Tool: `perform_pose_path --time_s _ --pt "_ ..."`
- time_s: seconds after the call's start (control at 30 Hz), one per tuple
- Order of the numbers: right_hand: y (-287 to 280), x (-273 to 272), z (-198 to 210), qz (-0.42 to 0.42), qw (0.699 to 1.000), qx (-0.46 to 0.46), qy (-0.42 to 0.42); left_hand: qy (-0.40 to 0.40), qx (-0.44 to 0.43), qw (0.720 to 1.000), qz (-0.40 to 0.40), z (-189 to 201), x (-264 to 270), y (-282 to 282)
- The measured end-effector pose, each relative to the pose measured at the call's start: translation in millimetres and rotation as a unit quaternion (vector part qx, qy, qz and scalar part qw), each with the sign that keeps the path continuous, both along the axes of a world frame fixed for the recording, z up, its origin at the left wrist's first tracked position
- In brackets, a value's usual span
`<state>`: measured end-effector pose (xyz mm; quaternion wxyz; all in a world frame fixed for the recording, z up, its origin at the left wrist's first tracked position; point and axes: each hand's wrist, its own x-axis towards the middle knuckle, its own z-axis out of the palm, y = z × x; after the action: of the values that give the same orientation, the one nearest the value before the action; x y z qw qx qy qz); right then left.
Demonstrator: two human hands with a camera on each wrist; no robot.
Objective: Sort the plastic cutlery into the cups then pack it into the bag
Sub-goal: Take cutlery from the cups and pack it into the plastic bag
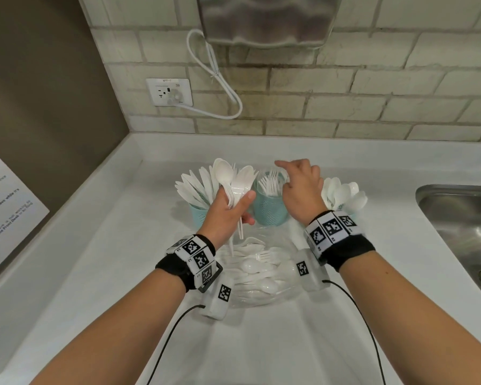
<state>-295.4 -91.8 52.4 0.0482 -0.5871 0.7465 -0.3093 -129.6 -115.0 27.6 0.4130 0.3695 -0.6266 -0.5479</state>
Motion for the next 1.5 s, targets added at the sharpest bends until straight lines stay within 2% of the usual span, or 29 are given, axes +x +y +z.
perform_pose_path --time_s 0.1,0.2,0.37,0.5,0.63,0.77,0.93,1.0,1.1,1.2,1.37,1.5 --pt "7.2 13.7 11.0 0.053 0.986 -0.095 -0.127 -0.002 0.0 1.0 -0.003 3.2 -2.7 1.1" --pt "14.5 29.6 15.9 0.116 0.938 -0.128 -0.3 0.005 0.003 1.0 -0.012 4.6 -6.2 1.6" --pt "10.6 36.8 11.4 0.078 0.932 -0.121 -0.332 0.014 -0.018 0.999 -0.041 6.1 -13.5 6.5" --pt "8.4 27.7 12.6 0.079 0.899 -0.101 -0.42 0.039 -0.004 0.999 -0.026 3.7 -12.9 6.1" --pt "8.2 21.4 13.3 0.094 0.898 -0.083 -0.421 0.043 -0.011 0.999 -0.014 4.8 -12.3 4.7" --pt "8.3 13.2 18.3 0.077 0.902 -0.108 -0.412 0.046 -0.022 0.999 -0.006 10.3 -16.0 5.5" --pt "11.6 11.9 24.7 0.055 0.877 -0.14 -0.456 0.06 -0.011 0.998 0.012 11.5 -23.7 2.5" --pt "13.4 17.4 22.5 0.046 0.866 -0.129 -0.482 0.071 -0.012 0.997 0.013 11.3 -27.6 1.4" --pt "15.5 24.7 16.6 0.023 0.866 -0.106 -0.488 0.078 -0.001 0.997 -0.005 10.8 -30.0 3.9" --pt "15.7 25.0 12.2 0.014 0.848 -0.1 -0.52 0.078 0.016 0.997 -0.015 6.7 -29.9 3.9" --pt "16.9 19.5 10.1 0.018 0.839 -0.101 -0.534 0.072 0.016 0.997 -0.021 6.1 -29.1 4.8" --pt "16.2 5.4 27.8 0.005 0.839 -0.141 -0.525 0.079 0.027 0.997 0.006 4.0 -27.4 -0.5"
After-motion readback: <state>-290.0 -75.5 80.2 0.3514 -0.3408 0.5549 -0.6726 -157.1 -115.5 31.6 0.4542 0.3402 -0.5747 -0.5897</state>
